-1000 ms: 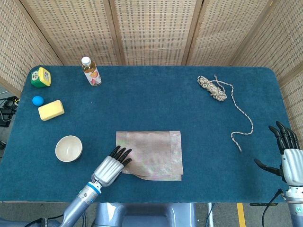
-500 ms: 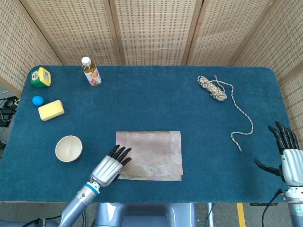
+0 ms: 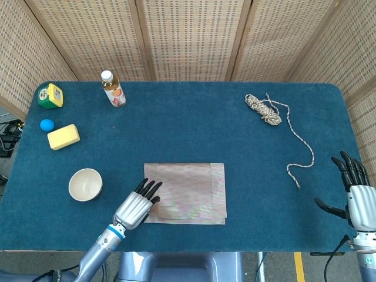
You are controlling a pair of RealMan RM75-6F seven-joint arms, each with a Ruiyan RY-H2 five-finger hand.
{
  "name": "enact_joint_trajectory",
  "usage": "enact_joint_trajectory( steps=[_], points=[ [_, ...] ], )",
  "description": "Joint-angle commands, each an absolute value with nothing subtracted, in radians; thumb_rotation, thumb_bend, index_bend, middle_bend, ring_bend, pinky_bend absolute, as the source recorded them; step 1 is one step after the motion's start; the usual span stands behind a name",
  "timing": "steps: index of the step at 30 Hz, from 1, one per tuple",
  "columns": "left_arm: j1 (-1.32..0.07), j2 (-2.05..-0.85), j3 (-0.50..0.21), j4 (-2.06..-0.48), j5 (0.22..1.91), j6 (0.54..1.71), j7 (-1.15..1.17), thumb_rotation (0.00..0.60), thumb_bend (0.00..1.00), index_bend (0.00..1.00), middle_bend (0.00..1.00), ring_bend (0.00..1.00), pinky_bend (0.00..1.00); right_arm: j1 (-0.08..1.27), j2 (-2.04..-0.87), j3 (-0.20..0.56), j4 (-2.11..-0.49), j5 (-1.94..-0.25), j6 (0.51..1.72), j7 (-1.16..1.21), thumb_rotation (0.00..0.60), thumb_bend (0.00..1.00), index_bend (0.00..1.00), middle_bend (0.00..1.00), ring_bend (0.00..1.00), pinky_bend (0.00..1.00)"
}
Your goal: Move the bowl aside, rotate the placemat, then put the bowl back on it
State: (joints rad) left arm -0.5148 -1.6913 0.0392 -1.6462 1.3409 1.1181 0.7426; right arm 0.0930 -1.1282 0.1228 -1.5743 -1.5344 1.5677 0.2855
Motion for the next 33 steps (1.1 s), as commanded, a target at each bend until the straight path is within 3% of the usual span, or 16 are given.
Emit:
enact_joint_trajectory(
  steps=[1, 8, 20, 26, 33],
  points=[
    [-0.514, -1.703, 0.033, -1.633, 1.346, 1.124, 0.738, 0.600, 0.56, 0.44, 0.00, 0.00, 0.00, 0.093, -1.128, 0.123, -1.574, -1.534, 1.567, 0.286, 0.600, 0.11, 0.12, 0.00, 0.00, 0.00],
    [-0.510, -1.724, 0.022, -1.598, 1.365, 1.144, 0.719, 0.600, 0.55, 0.60, 0.00, 0.00, 0.00, 0.092, -1.127, 0.122, -1.576, -1.536, 1.569, 0.286, 0.600, 0.11, 0.12, 0.00, 0.00, 0.00],
    [-0.511, -1.686, -0.005, -1.626, 1.377, 1.159, 0.680, 0.600, 0.55, 0.63, 0.00, 0.00, 0.00, 0.093, -1.126, 0.122, -1.574, -1.533, 1.566, 0.286, 0.600, 0.11, 0.12, 0.00, 0.00, 0.00],
    [-0.529, -1.628, -0.078, -1.682, 1.340, 1.158, 0.637, 0.600, 0.55, 0.63, 0.00, 0.00, 0.00, 0.098, -1.130, 0.126, -1.567, -1.522, 1.554, 0.285, 0.600, 0.11, 0.12, 0.00, 0.00, 0.00],
    [-0.588, -1.561, -0.211, -1.672, 1.242, 1.116, 0.598, 0.600, 0.55, 0.63, 0.00, 0.00, 0.00, 0.105, -1.136, 0.135, -1.554, -1.494, 1.532, 0.279, 0.600, 0.11, 0.12, 0.00, 0.00, 0.00]
  ],
)
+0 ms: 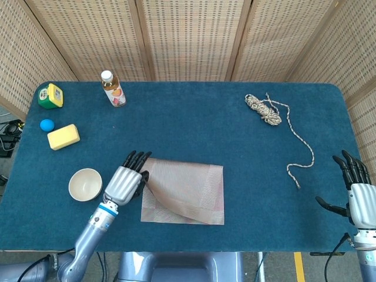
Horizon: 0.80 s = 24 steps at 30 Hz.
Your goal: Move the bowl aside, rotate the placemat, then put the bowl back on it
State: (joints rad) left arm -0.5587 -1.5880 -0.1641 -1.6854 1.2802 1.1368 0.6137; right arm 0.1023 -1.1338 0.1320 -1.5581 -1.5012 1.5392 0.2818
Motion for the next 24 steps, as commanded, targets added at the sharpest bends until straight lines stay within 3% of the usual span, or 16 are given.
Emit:
enact_joint_trajectory(
  steps=[1, 12, 24],
  points=[
    [-0.601, -1.555, -0.231, -1.660, 1.224, 1.107, 0.589, 0.600, 0.55, 0.63, 0.00, 0.00, 0.00, 0.106, -1.138, 0.136, -1.551, -1.489, 1.528, 0.276, 0.600, 0.11, 0.12, 0.00, 0.00, 0.00],
    [-0.757, -1.591, -0.366, -1.450, 1.036, 0.966, 0.537, 0.600, 0.55, 0.62, 0.00, 0.00, 0.00, 0.124, -1.162, 0.137, -1.537, -1.463, 1.486, 0.228, 0.600, 0.11, 0.12, 0.00, 0.00, 0.00],
    [-0.882, -1.697, -0.392, -1.156, 0.969, 0.920, 0.511, 0.600, 0.55, 0.61, 0.00, 0.00, 0.00, 0.136, -1.172, 0.148, -1.509, -1.420, 1.442, 0.234, 0.600, 0.11, 0.12, 0.00, 0.00, 0.00]
  ],
)
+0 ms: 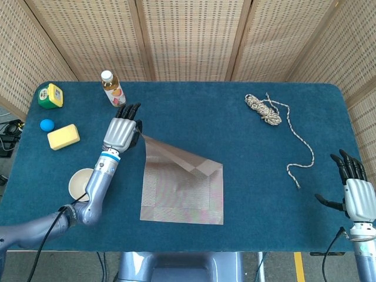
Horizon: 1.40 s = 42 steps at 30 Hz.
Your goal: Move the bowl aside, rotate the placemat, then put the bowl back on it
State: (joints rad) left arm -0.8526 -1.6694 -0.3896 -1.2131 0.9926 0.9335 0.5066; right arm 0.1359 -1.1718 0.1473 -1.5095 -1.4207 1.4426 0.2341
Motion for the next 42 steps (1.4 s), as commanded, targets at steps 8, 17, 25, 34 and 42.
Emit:
enact_joint_trajectory(
  steps=[8, 17, 25, 34, 42],
  points=[
    [-0.939, -1.761, -0.388, -0.970, 0.919, 0.874, 0.506, 0.600, 0.53, 0.49, 0.00, 0.00, 0.00, 0.139, -1.173, 0.151, -1.507, -1.419, 1.440, 0.233, 0.600, 0.11, 0.12, 0.00, 0.00, 0.00],
    [-0.968, -1.784, -0.379, -0.894, 0.927, 0.852, 0.473, 0.600, 0.53, 0.48, 0.00, 0.00, 0.00, 0.141, -1.177, 0.147, -1.509, -1.420, 1.434, 0.224, 0.600, 0.11, 0.12, 0.00, 0.00, 0.00],
    [-1.009, -1.819, -0.375, -0.806, 0.924, 0.820, 0.469, 0.600, 0.53, 0.48, 0.00, 0.00, 0.00, 0.145, -1.181, 0.148, -1.508, -1.414, 1.426, 0.214, 0.600, 0.11, 0.12, 0.00, 0.00, 0.00],
    [-1.047, -1.864, -0.392, -0.685, 0.880, 0.765, 0.472, 0.600, 0.53, 0.48, 0.00, 0.00, 0.00, 0.145, -1.180, 0.150, -1.504, -1.405, 1.421, 0.214, 0.600, 0.11, 0.12, 0.00, 0.00, 0.00],
    [-1.084, -1.900, -0.401, -0.570, 0.870, 0.713, 0.455, 0.600, 0.53, 0.50, 0.00, 0.00, 0.00, 0.147, -1.183, 0.153, -1.502, -1.396, 1.415, 0.203, 0.600, 0.11, 0.12, 0.00, 0.00, 0.00]
  ],
)
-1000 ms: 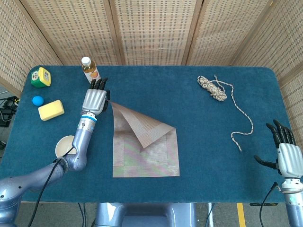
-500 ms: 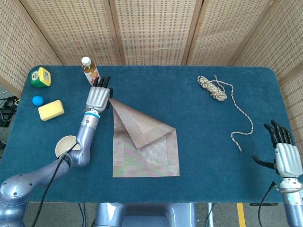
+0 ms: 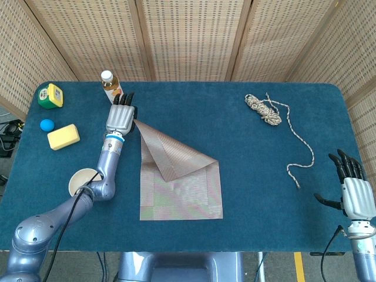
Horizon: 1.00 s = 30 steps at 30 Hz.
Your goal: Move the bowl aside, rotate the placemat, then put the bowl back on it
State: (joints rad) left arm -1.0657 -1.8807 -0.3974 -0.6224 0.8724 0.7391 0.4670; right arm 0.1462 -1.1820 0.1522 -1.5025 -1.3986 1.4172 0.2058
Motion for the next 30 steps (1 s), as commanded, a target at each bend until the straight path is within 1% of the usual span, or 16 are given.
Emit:
enact_joint_trajectory(
  steps=[1, 12, 15, 16, 20, 25, 30],
  points=[
    [-1.088, -1.905, -0.401, -0.554, 0.872, 0.705, 0.450, 0.600, 0.53, 0.50, 0.00, 0.00, 0.00, 0.148, -1.183, 0.153, -1.502, -1.395, 1.414, 0.201, 0.600, 0.11, 0.12, 0.00, 0.00, 0.00],
    [-1.136, -1.979, -0.413, -0.367, 0.870, 0.598, 0.399, 0.600, 0.53, 0.48, 0.00, 0.00, 0.00, 0.154, -1.193, 0.150, -1.500, -1.386, 1.397, 0.173, 0.600, 0.11, 0.12, 0.00, 0.00, 0.00],
    [-1.148, -1.993, -0.414, -0.328, 0.878, 0.574, 0.380, 0.600, 0.53, 0.46, 0.00, 0.00, 0.00, 0.156, -1.196, 0.149, -1.498, -1.384, 1.391, 0.167, 0.600, 0.11, 0.12, 0.00, 0.00, 0.00],
    [-1.151, -1.997, -0.414, -0.319, 0.882, 0.568, 0.374, 0.600, 0.50, 0.43, 0.00, 0.00, 0.00, 0.157, -1.197, 0.149, -1.498, -1.383, 1.391, 0.166, 0.600, 0.11, 0.12, 0.00, 0.00, 0.00],
    [-1.162, -2.013, -0.407, -0.289, 0.906, 0.552, 0.349, 0.600, 0.32, 0.37, 0.00, 0.00, 0.00, 0.159, -1.202, 0.149, -1.494, -1.380, 1.386, 0.161, 0.600, 0.11, 0.12, 0.00, 0.00, 0.00],
    [-1.170, -2.024, -0.386, -0.281, 0.951, 0.571, 0.323, 0.600, 0.30, 0.34, 0.00, 0.00, 0.00, 0.159, -1.203, 0.147, -1.493, -1.382, 1.384, 0.161, 0.600, 0.11, 0.12, 0.00, 0.00, 0.00],
    [-1.181, -2.026, -0.384, -0.294, 0.978, 0.604, 0.298, 0.600, 0.30, 0.32, 0.00, 0.00, 0.00, 0.156, -1.200, 0.147, -1.498, -1.390, 1.394, 0.166, 0.600, 0.11, 0.12, 0.00, 0.00, 0.00]
  ],
)
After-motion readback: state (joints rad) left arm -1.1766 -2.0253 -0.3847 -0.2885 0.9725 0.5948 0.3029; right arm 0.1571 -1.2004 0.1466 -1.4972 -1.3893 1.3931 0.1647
